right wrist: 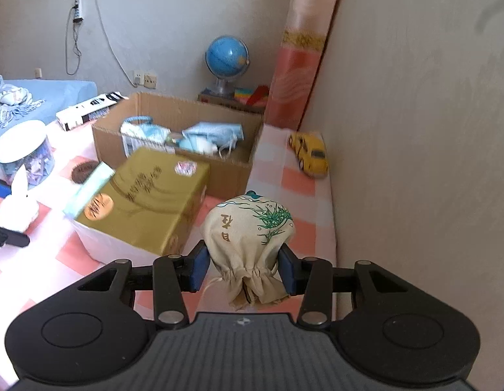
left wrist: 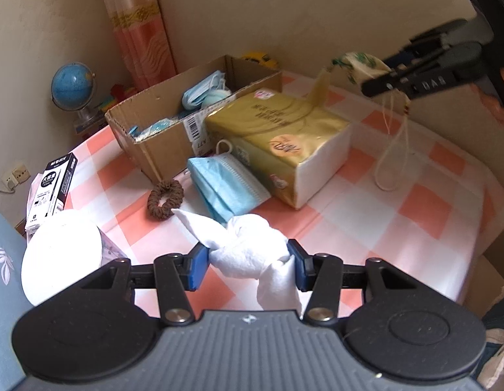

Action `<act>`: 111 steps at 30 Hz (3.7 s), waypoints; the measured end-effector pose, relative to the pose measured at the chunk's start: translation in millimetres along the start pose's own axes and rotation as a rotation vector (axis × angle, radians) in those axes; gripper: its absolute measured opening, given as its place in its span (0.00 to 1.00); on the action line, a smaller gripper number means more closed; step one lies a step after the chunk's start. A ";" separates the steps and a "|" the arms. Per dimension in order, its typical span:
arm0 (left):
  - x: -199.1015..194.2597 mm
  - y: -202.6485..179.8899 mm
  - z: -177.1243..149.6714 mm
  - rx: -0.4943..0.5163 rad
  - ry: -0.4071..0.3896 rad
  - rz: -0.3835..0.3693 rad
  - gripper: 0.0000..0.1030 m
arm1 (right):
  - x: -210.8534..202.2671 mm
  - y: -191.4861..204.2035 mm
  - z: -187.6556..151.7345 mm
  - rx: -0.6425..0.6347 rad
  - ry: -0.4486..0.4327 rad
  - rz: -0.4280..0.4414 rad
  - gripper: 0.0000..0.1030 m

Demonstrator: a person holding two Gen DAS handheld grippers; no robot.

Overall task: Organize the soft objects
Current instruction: 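Carry the pouch and white cloth into the cardboard box while opening both grippers, then move the right tool to the folded blue mask while the left approaches the brown hair tie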

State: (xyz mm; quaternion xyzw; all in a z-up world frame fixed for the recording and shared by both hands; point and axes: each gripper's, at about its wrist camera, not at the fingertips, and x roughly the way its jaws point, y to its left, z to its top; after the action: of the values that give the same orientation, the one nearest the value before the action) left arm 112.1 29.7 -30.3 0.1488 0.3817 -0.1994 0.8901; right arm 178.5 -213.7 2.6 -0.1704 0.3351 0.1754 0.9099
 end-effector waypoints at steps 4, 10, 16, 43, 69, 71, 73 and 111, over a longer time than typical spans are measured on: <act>-9.2 -2.7 -2.7 0.014 -0.020 -0.006 0.48 | -12.1 5.2 16.3 -0.046 -0.030 -0.005 0.48; -16.6 -3.5 -3.8 0.021 -0.050 -0.019 0.48 | -17.5 6.2 49.1 -0.114 -0.066 -0.006 0.48; -15.2 0.4 -3.0 0.011 -0.060 -0.025 0.48 | -13.7 8.2 92.7 -0.187 -0.110 0.028 0.48; 18.6 35.2 0.4 -0.111 -0.005 0.000 0.48 | 122.3 73.2 163.3 -0.450 -0.090 0.300 0.48; 4.3 63.5 48.5 -0.108 -0.073 0.046 0.48 | 52.7 29.1 89.7 0.036 -0.037 0.156 1.00; 5.8 68.7 61.1 -0.110 -0.087 0.050 0.48 | 46.8 29.9 79.3 0.066 -0.031 0.126 1.00; 9.3 73.7 75.2 -0.113 -0.101 0.050 0.48 | 39.5 31.0 66.8 0.099 -0.030 0.108 1.00; 10.6 52.1 70.1 -0.218 -0.142 0.136 0.86 | -13.1 32.3 6.5 0.252 -0.083 0.100 1.00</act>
State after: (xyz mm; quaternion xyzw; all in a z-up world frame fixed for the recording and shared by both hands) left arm 186.6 43.6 14.4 0.0622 0.3261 -0.1061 0.9373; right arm 158.7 -185.1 9.9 -0.0307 0.3247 0.1841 0.9272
